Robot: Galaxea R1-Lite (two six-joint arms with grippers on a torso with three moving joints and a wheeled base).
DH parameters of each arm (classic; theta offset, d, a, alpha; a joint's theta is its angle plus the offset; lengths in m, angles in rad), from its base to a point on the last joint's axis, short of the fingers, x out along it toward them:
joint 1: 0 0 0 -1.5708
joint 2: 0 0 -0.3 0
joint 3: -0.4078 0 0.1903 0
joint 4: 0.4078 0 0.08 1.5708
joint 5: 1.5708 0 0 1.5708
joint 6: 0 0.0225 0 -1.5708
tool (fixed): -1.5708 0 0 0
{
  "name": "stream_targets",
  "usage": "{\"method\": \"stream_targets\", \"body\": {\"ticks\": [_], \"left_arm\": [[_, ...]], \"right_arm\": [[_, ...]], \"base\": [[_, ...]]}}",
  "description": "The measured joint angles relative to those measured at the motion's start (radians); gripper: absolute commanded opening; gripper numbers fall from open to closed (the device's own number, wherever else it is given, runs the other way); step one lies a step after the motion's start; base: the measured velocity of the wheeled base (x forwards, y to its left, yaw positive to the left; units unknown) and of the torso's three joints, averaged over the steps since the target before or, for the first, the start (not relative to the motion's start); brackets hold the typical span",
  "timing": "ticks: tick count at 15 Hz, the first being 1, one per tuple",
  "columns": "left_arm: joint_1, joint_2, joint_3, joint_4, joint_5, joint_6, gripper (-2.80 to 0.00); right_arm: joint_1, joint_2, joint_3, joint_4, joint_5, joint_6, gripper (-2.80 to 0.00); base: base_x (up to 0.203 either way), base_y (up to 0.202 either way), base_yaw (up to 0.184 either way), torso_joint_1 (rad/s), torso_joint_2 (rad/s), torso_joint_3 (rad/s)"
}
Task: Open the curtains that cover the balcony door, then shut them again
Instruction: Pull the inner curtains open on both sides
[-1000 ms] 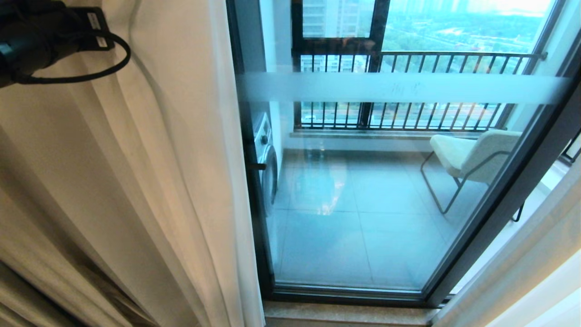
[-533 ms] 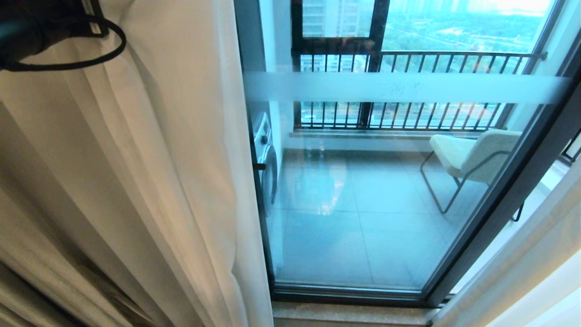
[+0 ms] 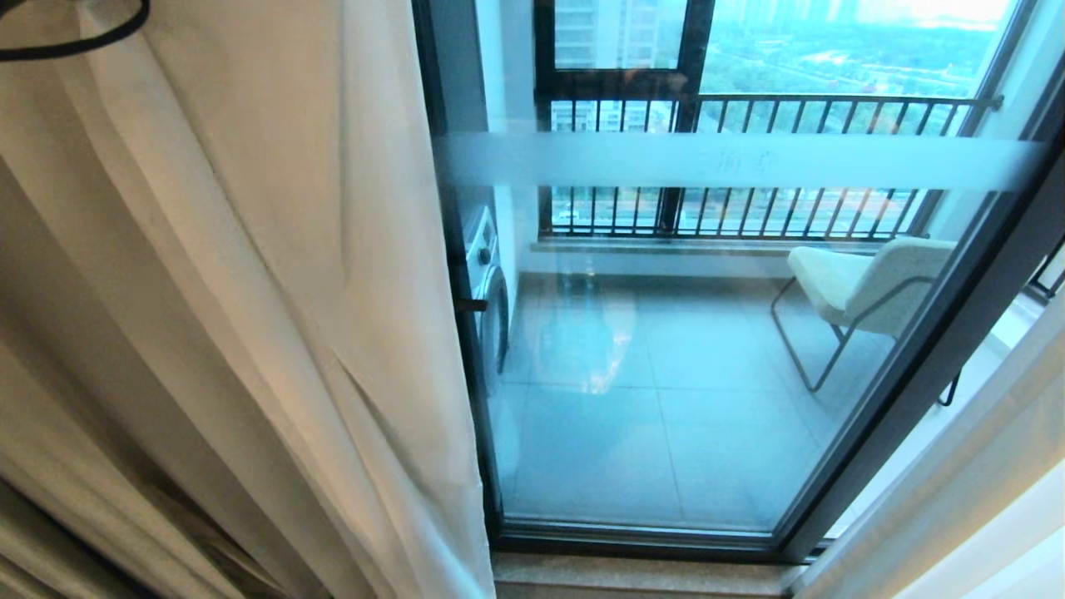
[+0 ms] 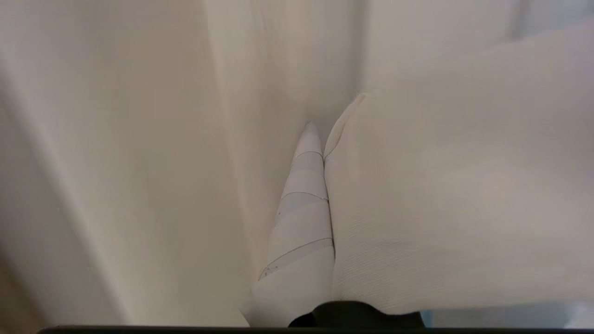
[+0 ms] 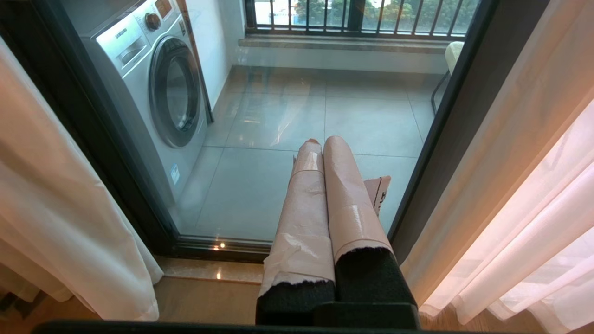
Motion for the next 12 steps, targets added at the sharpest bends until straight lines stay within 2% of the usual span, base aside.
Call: {"method": "stream_targets", "body": {"ticks": [12], "left_arm": [[0.323, 0.196, -0.273, -0.004, 0.001, -0.015, -2.8]], "right_arm": [[0.0, 0.0, 0.0, 0.0, 0.0, 0.0, -2.8]], "base": [[0.0, 0.0, 0.0, 0.0, 0.0, 0.0]]}}
